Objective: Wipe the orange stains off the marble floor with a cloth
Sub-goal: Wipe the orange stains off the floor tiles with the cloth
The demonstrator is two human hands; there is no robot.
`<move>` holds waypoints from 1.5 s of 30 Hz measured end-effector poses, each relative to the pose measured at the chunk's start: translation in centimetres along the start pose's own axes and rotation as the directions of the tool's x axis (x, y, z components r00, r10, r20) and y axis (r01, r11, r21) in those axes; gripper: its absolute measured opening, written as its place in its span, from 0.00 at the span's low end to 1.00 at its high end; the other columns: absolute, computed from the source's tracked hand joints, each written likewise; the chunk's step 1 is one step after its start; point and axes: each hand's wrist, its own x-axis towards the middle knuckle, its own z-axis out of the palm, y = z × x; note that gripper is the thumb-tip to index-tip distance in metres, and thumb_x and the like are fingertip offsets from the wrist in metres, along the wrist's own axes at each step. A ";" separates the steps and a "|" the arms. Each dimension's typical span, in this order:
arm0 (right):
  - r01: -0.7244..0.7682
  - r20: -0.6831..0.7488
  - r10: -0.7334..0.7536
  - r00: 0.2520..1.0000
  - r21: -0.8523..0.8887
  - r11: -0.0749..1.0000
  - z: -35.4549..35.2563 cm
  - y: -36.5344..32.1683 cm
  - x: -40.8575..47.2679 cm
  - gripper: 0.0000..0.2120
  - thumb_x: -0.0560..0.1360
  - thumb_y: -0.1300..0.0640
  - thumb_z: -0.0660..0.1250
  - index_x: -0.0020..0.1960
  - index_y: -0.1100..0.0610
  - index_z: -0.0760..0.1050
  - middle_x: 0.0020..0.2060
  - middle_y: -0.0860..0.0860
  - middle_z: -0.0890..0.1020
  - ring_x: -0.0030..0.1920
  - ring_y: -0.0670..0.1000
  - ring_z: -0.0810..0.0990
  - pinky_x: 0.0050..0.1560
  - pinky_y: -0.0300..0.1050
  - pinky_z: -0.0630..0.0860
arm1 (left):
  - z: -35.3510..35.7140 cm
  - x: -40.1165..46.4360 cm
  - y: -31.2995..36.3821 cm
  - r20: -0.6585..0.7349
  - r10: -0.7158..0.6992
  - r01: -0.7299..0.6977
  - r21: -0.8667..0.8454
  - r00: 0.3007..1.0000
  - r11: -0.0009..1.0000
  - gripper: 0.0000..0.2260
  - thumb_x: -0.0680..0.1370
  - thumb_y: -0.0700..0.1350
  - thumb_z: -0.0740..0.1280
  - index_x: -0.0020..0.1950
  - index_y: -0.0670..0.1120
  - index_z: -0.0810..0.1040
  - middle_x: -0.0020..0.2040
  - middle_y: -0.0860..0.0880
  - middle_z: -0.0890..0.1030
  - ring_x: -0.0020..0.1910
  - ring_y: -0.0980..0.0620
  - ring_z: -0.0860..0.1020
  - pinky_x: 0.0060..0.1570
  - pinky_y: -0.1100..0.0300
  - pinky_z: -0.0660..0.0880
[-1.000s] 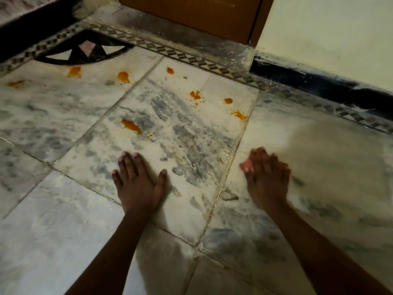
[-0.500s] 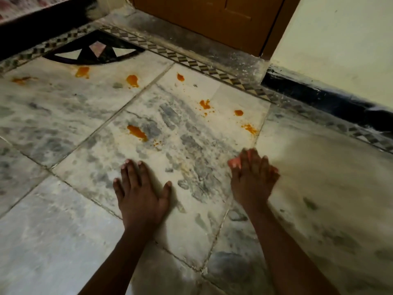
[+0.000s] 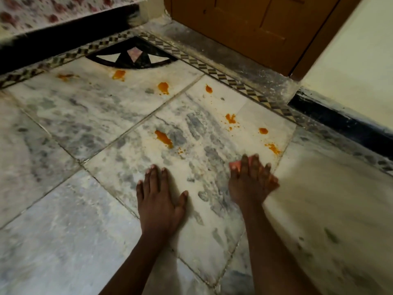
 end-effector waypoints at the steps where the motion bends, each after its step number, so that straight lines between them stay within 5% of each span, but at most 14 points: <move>1: 0.015 0.068 -0.017 0.998 0.026 1.000 -0.3 -2.1 1.7 0.31 0.85 0.37 0.44 0.86 0.43 0.49 0.87 0.47 0.43 0.85 0.62 0.39 0.80 0.72 0.36 | 0.2 0.0 0.0 -0.010 -0.009 0.009 0.002 1.000 1.000 0.42 0.79 0.70 0.53 0.86 0.44 0.60 0.87 0.40 0.58 0.86 0.40 0.56 0.84 0.43 0.48; 4: 0.274 0.136 -0.271 0.953 -0.004 0.962 0.4 -6.0 2.6 0.31 0.86 0.39 0.47 0.86 0.43 0.44 0.86 0.47 0.38 0.85 0.62 0.35 0.79 0.73 0.33 | 0.0 0.2 0.2 -0.012 -0.018 0.018 -0.025 1.000 1.000 0.41 0.78 0.68 0.56 0.84 0.43 0.64 0.85 0.39 0.61 0.85 0.39 0.59 0.83 0.42 0.51; 8: 0.608 -0.053 -0.615 0.786 -0.104 0.787 2.9 -2.6 -6.0 0.29 0.85 0.38 0.53 0.84 0.42 0.59 0.85 0.45 0.58 0.84 0.58 0.59 0.80 0.71 0.56 | -1.1 0.4 -0.4 -0.049 -0.020 0.013 -0.140 0.999 0.990 0.36 0.77 0.63 0.59 0.77 0.42 0.74 0.81 0.38 0.70 0.80 0.37 0.69 0.77 0.42 0.62; 11: 0.508 -0.133 -0.517 0.846 -0.101 0.856 3.1 -0.2 -5.4 0.28 0.82 0.38 0.55 0.82 0.42 0.66 0.83 0.46 0.65 0.83 0.60 0.63 0.80 0.70 0.56 | -2.1 2.4 -2.8 -0.050 0.031 -0.039 -0.148 0.998 0.988 0.36 0.76 0.61 0.57 0.78 0.40 0.73 0.80 0.39 0.71 0.79 0.36 0.71 0.75 0.40 0.69; 15: 0.274 -0.221 -0.269 0.938 -0.008 0.962 4.4 -7.0 0.3 0.33 0.81 0.39 0.50 0.82 0.50 0.66 0.84 0.54 0.63 0.83 0.68 0.57 0.80 0.68 0.44 | -4.1 7.4 -8.5 0.012 0.010 -0.009 -0.037 1.000 0.999 0.41 0.77 0.66 0.49 0.84 0.43 0.63 0.86 0.41 0.61 0.85 0.39 0.60 0.81 0.42 0.59; 18: 0.383 -0.124 -0.382 0.916 -0.014 0.924 5.8 -12.6 0.7 0.35 0.82 0.38 0.45 0.85 0.52 0.59 0.86 0.54 0.56 0.85 0.66 0.50 0.80 0.67 0.41 | -5.6 11.5 -13.5 0.034 0.000 -0.002 0.063 0.999 0.998 0.43 0.78 0.70 0.45 0.86 0.45 0.61 0.87 0.43 0.58 0.86 0.41 0.57 0.82 0.42 0.56; 22: 0.564 -0.194 -0.585 0.787 -0.156 0.811 6.2 -10.9 -4.9 0.32 0.84 0.40 0.52 0.83 0.53 0.64 0.84 0.53 0.63 0.84 0.63 0.60 0.82 0.66 0.49 | -6.5 12.9 -16.8 0.002 -0.014 0.014 0.050 1.000 0.999 0.40 0.80 0.72 0.45 0.86 0.52 0.60 0.87 0.47 0.57 0.86 0.43 0.56 0.83 0.40 0.55; 25: 0.448 -0.212 -0.464 0.860 -0.122 0.886 5.7 -9.3 -5.6 0.31 0.83 0.41 0.54 0.84 0.51 0.63 0.84 0.52 0.63 0.84 0.63 0.59 0.81 0.68 0.52 | -5.7 12.9 -17.0 0.001 -0.004 0.004 0.047 1.000 0.999 0.37 0.82 0.71 0.45 0.87 0.55 0.54 0.88 0.51 0.51 0.87 0.47 0.51 0.84 0.42 0.49; 29: 0.277 -0.272 -0.277 0.922 -0.039 0.960 7.4 -18.3 0.4 0.33 0.83 0.40 0.52 0.83 0.54 0.64 0.84 0.55 0.62 0.84 0.68 0.56 0.79 0.75 0.52 | -4.9 13.4 -17.8 -0.010 -0.007 0.008 0.088 1.000 0.996 0.35 0.82 0.70 0.47 0.88 0.59 0.48 0.88 0.54 0.46 0.87 0.48 0.48 0.84 0.40 0.47; 32: 0.436 -0.176 -0.438 0.881 -0.053 0.898 8.2 -23.8 0.5 0.34 0.83 0.39 0.47 0.85 0.52 0.58 0.85 0.52 0.56 0.85 0.65 0.51 0.80 0.74 0.51 | -4.5 13.8 -18.0 -0.018 -0.012 0.013 0.101 1.000 0.995 0.35 0.82 0.70 0.50 0.87 0.59 0.48 0.88 0.53 0.48 0.87 0.47 0.50 0.83 0.39 0.49; 36: 0.634 -0.139 -0.646 0.750 -0.127 0.763 6.8 -19.4 -4.4 0.30 0.86 0.39 0.49 0.85 0.47 0.58 0.85 0.48 0.57 0.85 0.59 0.54 0.81 0.69 0.54 | -5.3 13.9 -18.0 -0.015 -0.009 0.010 0.087 1.000 0.996 0.36 0.82 0.70 0.51 0.88 0.57 0.51 0.88 0.51 0.50 0.87 0.45 0.53 0.82 0.38 0.51; 39: 0.491 -0.161 -0.505 0.848 -0.117 0.863 6.0 -17.4 -1.9 0.30 0.83 0.41 0.53 0.83 0.48 0.63 0.84 0.51 0.63 0.82 0.62 0.62 0.79 0.72 0.57 | -5.4 13.8 -18.1 -0.021 -0.016 0.017 0.047 1.000 0.999 0.36 0.82 0.69 0.53 0.88 0.57 0.52 0.88 0.51 0.50 0.87 0.46 0.52 0.83 0.39 0.50; 42: 0.238 -0.208 -0.237 0.949 -0.022 0.971 7.4 -23.8 3.2 0.33 0.82 0.39 0.49 0.83 0.52 0.64 0.83 0.56 0.65 0.81 0.70 0.62 0.76 0.80 0.54 | -5.0 13.9 -18.2 -0.046 -0.039 0.040 0.021 0.998 0.999 0.35 0.83 0.68 0.54 0.87 0.58 0.53 0.88 0.53 0.50 0.87 0.48 0.51 0.84 0.40 0.50; 45: 0.363 -0.126 -0.370 0.920 -0.077 0.929 8.3 -29.2 3.5 0.33 0.82 0.38 0.45 0.85 0.47 0.58 0.85 0.51 0.58 0.85 0.65 0.54 0.78 0.79 0.49 | -5.0 13.9 -18.2 -0.083 -0.066 0.065 -0.014 0.994 0.998 0.32 0.83 0.65 0.57 0.86 0.57 0.59 0.88 0.51 0.54 0.87 0.48 0.54 0.83 0.39 0.54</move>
